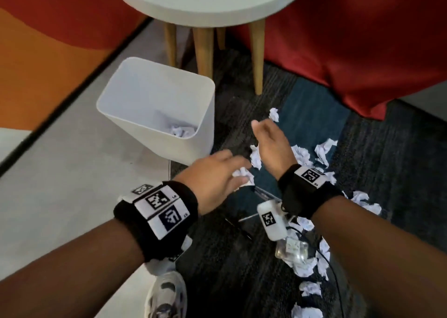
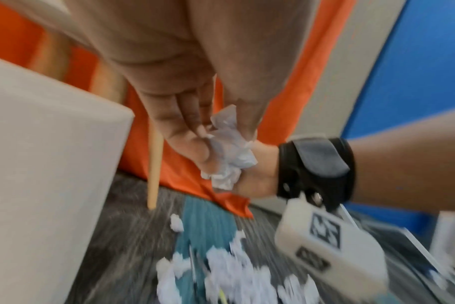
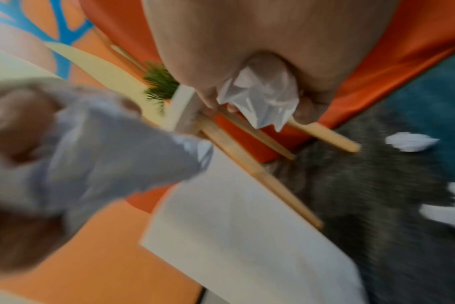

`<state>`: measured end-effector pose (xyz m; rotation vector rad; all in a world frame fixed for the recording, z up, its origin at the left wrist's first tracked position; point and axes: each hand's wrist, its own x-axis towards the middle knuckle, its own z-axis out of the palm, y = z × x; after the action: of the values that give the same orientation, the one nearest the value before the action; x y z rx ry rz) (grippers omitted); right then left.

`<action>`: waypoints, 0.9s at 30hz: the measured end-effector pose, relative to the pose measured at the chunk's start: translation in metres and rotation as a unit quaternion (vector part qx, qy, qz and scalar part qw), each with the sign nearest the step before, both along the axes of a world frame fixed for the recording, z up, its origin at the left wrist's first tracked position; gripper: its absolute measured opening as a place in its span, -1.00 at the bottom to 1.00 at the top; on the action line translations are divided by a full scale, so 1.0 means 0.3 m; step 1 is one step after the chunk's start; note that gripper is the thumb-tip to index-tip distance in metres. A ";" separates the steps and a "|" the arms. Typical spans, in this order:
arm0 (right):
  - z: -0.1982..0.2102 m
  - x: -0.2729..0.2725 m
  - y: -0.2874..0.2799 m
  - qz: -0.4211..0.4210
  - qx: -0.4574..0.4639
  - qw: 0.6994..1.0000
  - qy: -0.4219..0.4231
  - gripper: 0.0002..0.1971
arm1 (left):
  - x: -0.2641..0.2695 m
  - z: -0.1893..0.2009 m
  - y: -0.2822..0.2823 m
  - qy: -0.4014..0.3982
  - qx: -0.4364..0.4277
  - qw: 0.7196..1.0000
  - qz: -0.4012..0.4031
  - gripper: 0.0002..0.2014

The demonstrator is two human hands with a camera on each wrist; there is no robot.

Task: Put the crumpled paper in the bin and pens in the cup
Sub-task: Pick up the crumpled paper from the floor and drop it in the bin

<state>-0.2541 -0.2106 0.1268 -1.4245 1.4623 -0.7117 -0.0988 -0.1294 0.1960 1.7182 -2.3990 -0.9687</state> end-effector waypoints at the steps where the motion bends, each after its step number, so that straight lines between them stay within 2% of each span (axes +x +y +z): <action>1: 0.044 0.032 -0.013 0.000 -0.006 0.999 -0.033 -0.78 | 0.031 0.047 -0.017 0.021 -0.019 0.999 0.036 -0.63; 3: 0.132 0.098 -0.040 0.000 -0.016 0.995 -0.094 -0.89 | 0.095 0.130 -0.049 0.062 -0.060 0.991 0.106 -0.67; 7: 0.231 0.226 -0.092 0.024 -0.060 0.994 -0.089 -0.67 | 0.235 0.219 -0.114 0.098 -0.131 0.958 0.234 -0.73; 13: 0.260 0.391 -0.147 0.088 -0.147 0.982 -0.081 -0.41 | 0.389 0.150 -0.166 0.117 -0.160 0.899 0.389 -0.77; 15: 0.235 0.428 -0.159 0.105 -0.142 0.983 -0.054 -0.38 | 0.398 0.113 -0.170 0.114 -0.154 0.896 0.401 -0.76; 19: 0.174 0.462 -0.180 0.157 -0.165 0.972 0.048 -0.60 | 0.400 0.075 -0.207 0.107 -0.147 0.900 0.396 -0.76; 21: 0.158 0.466 -0.191 0.200 -0.182 0.957 0.105 -0.66 | 0.396 0.068 -0.233 0.100 -0.155 0.899 0.397 -0.76; 23: 0.151 0.466 -0.194 0.230 -0.195 0.939 0.163 -0.62 | 0.386 0.062 -0.249 0.089 -0.157 0.901 0.394 -0.75; 25: 0.141 0.459 -0.191 0.214 -0.198 0.941 0.172 -0.57 | 0.381 0.056 -0.255 0.081 -0.153 0.904 0.392 -0.74; 27: 0.133 0.446 -0.181 0.174 -0.183 0.958 0.138 -0.56 | 0.386 0.048 -0.250 0.072 -0.143 0.906 0.392 -0.74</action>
<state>-0.1203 -0.2650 0.1667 -2.0755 1.2727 -0.5955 0.0170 -0.2045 0.2103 2.0952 -1.4152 -0.5501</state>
